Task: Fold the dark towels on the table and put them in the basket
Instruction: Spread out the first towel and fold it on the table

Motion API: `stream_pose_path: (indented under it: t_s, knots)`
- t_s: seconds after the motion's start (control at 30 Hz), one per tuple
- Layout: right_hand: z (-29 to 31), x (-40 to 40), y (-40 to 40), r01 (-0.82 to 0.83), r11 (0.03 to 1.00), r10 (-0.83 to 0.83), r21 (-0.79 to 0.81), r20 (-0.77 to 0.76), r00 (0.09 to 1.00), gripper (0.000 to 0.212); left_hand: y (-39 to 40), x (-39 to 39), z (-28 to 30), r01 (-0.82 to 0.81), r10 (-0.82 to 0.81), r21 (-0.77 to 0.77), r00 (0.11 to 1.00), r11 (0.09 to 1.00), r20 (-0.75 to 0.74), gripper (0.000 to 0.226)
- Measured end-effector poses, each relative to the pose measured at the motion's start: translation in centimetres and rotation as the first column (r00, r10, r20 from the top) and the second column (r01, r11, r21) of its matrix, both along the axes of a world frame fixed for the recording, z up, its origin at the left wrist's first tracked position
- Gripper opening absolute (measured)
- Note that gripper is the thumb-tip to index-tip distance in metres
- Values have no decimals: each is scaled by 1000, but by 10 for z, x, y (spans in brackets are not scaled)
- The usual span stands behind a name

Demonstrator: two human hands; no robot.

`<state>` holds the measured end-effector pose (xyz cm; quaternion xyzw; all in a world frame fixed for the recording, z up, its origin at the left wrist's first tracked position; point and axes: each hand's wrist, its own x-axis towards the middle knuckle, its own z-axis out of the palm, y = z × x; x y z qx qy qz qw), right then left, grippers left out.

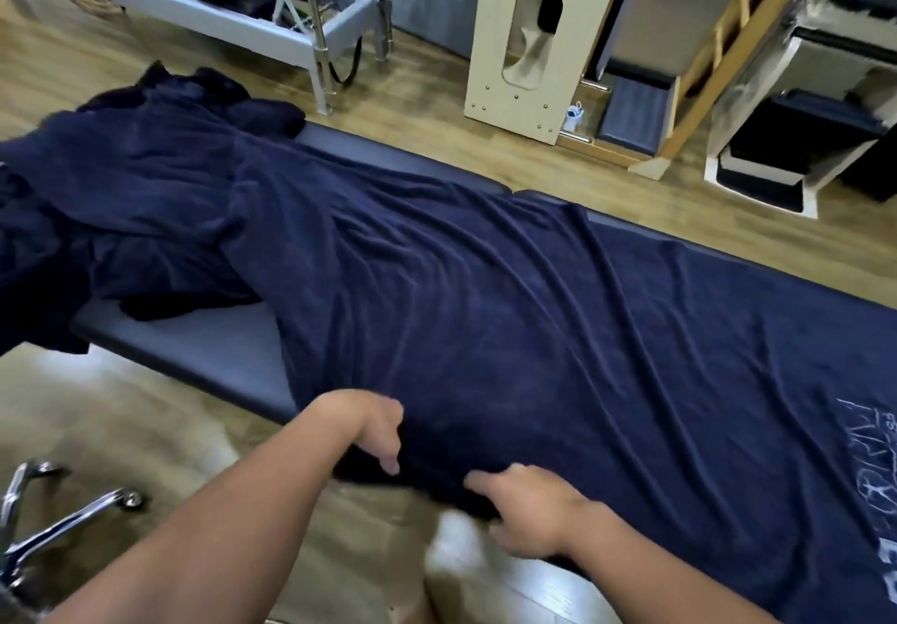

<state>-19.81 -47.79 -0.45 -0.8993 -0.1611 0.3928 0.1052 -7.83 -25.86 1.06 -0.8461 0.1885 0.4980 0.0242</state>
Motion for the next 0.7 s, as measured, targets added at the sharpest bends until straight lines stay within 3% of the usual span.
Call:
stream_pose_path:
  t_s: [0.03,0.07,0.1,0.17,0.23,0.33,0.53,0.7]
  knots:
    - [3,6,4,-25,1000,25,0,-35,999,20,9,-1,3,-84,92,51,982,995,-168,53]
    - [6,13,7,-2,1000,3,11,-48,999,29,19,-1,3,-164,178,75,950,984,-257,59]
    - [7,21,10,43,999,-41,31,-42,998,41,29,0,1,-219,226,55,938,974,-265,58]
    - [4,36,17,139,987,-142,77,27,990,45,45,1,-6,-301,290,-66,948,951,-131,47]
    - [-1,53,24,161,984,-169,77,110,979,30,58,5,-14,-348,367,-192,927,917,72,33]
    - [-6,80,37,187,980,-198,74,191,961,20,72,15,-17,-335,390,-217,868,917,307,20]
    - [-15,132,62,159,984,-176,83,278,944,26,96,53,-1,-332,365,-159,778,930,512,16]
    - [-15,170,83,130,983,-162,128,280,946,26,124,97,25,-363,404,-202,654,909,640,19]
